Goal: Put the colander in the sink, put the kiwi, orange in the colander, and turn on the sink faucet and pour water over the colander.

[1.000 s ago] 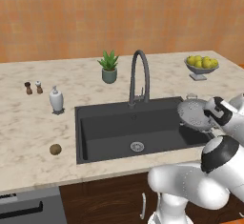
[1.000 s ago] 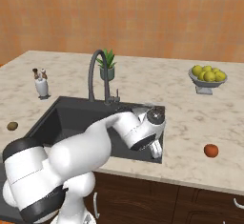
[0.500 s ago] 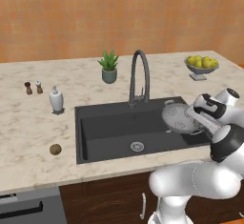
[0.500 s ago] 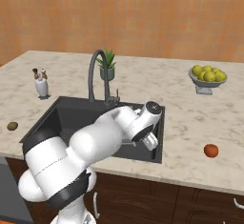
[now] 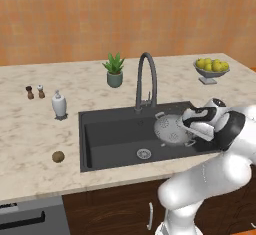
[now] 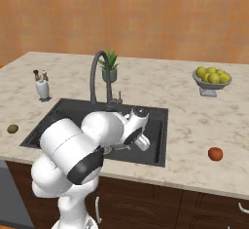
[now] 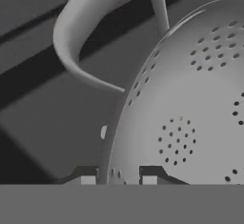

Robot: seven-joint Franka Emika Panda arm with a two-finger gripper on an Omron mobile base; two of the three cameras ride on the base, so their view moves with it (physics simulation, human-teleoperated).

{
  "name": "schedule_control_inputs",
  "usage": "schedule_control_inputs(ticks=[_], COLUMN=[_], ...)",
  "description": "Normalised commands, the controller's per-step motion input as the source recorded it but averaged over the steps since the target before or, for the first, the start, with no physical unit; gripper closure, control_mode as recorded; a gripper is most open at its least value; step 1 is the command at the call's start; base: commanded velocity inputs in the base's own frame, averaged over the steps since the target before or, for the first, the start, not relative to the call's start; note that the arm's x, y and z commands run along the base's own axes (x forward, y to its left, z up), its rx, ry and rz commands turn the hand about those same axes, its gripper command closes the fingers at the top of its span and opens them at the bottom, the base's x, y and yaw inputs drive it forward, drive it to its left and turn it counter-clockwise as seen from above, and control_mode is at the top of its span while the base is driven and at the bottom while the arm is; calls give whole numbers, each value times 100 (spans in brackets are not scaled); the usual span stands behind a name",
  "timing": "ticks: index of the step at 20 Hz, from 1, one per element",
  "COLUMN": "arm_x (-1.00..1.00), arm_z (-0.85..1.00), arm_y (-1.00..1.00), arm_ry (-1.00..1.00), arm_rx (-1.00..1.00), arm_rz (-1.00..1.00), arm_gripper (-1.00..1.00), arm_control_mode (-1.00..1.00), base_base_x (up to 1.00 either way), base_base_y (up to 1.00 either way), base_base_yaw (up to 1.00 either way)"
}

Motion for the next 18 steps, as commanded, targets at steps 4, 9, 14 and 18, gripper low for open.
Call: schedule_control_inputs(ticks=[4, 9, 14, 18], arm_x=[55, 48, 28, 2], arm_z=[-73, -65, -53, -58], arm_y=[21, 4, -1, -16], arm_ry=[-12, -1, -2, -4], arm_rx=[0, 0, 10, 16], arm_rz=[14, 9, 12, 20], arm_gripper=[100, 100, 100, 100], arm_control_mode=[-100, -100, -100, -100], base_base_x=[0, 0, 0, 0], base_base_y=[0, 0, 0, 0], base_base_yaw=[0, 0, 0, 0])
